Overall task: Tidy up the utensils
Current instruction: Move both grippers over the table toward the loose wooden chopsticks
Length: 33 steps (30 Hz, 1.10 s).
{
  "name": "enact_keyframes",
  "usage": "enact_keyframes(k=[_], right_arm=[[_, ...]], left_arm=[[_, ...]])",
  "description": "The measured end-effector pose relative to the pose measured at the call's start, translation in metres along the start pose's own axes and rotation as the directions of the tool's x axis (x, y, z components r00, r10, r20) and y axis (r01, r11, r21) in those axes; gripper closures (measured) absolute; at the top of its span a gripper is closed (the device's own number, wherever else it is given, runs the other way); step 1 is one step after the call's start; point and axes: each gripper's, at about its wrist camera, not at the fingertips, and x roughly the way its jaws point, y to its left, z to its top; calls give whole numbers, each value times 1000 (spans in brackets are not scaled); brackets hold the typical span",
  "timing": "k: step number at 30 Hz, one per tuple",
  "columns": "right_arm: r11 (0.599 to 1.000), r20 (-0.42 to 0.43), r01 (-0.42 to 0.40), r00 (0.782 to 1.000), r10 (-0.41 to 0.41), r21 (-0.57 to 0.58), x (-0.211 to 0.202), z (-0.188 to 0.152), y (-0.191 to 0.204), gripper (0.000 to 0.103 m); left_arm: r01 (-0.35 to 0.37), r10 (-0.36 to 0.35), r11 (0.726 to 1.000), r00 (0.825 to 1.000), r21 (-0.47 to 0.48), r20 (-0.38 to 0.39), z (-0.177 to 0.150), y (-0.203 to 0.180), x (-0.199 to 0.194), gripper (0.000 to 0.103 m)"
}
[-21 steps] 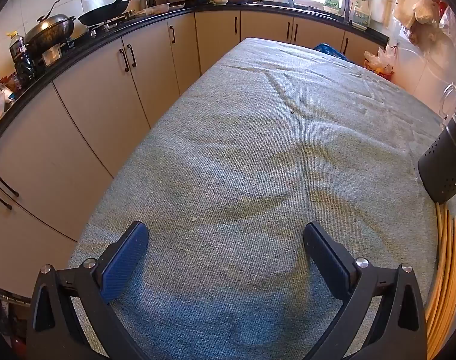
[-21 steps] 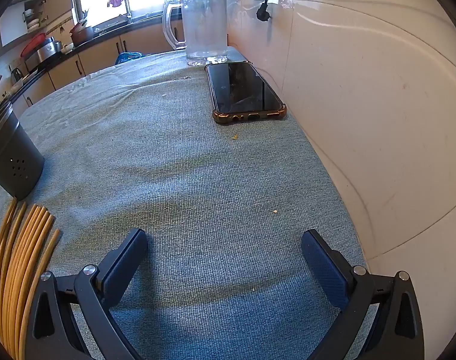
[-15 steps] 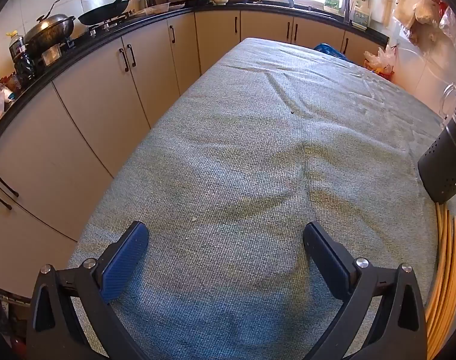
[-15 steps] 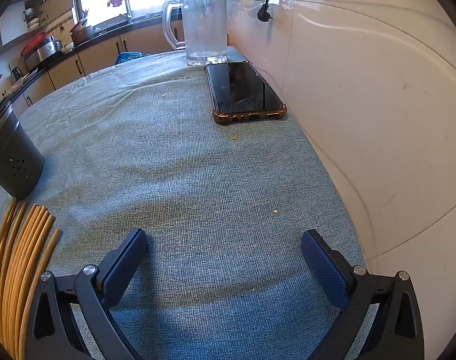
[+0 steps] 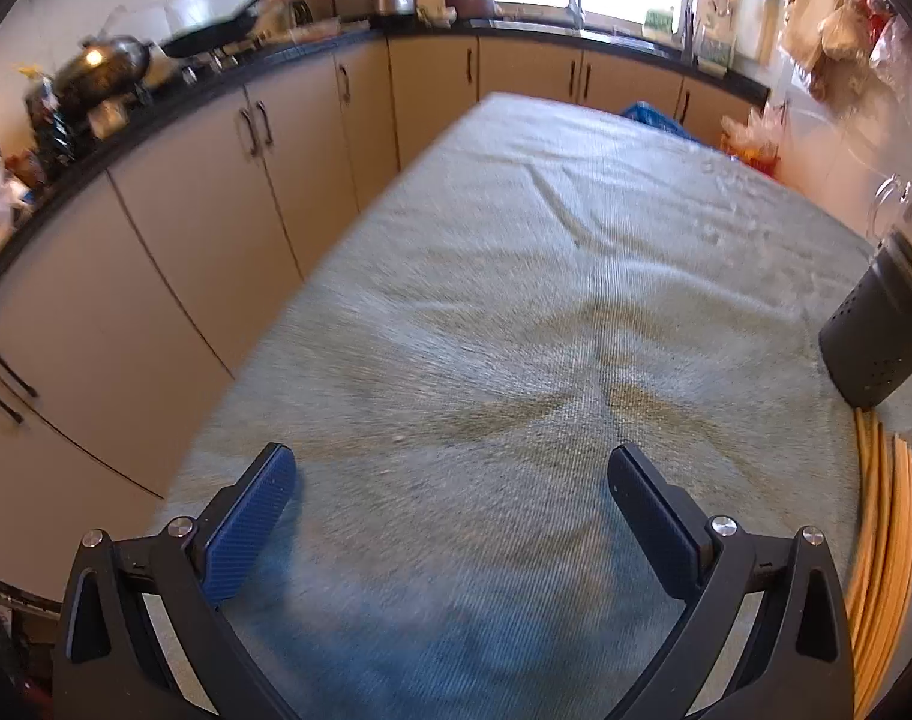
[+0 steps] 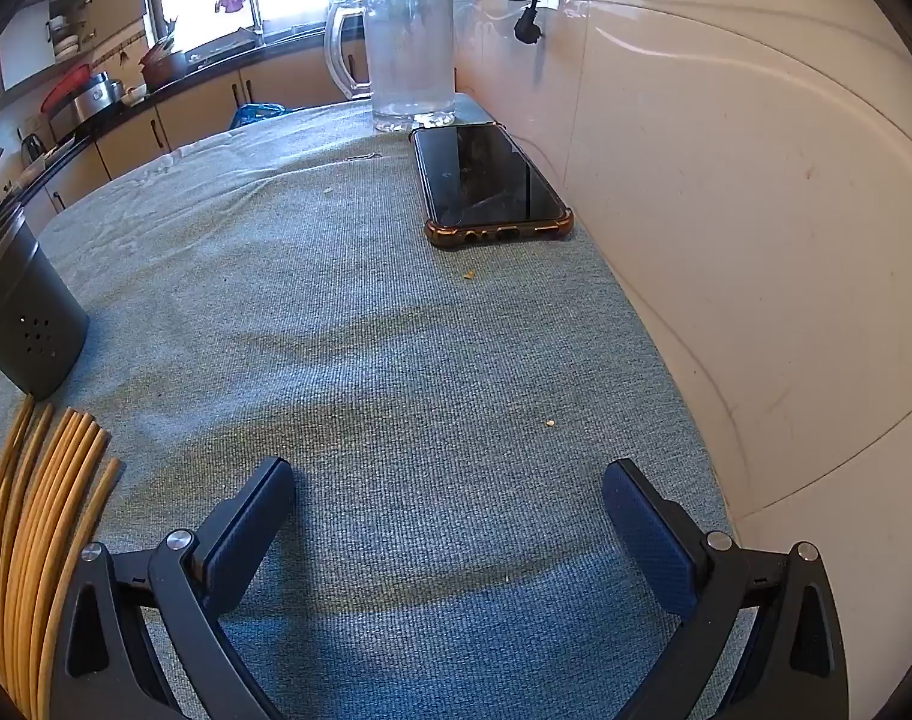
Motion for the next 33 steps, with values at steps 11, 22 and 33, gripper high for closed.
enact_keyframes(k=[11,22,33], right_arm=[[1000,-1,-6,1000,6,4,2,-2,-3,0],[1000,-34,-1,999,1,0,1,0,0,0],[1000,147,-5,989,6,-4,-96,-37,22,5]], left_arm=[[-27,25,1000,987,8,160,-19,-16,-111,0],[23,-49,994,970,108,239,-41,-51,-172,0],[14,-54,991,950,131,306,-55,-54,-199,0]])
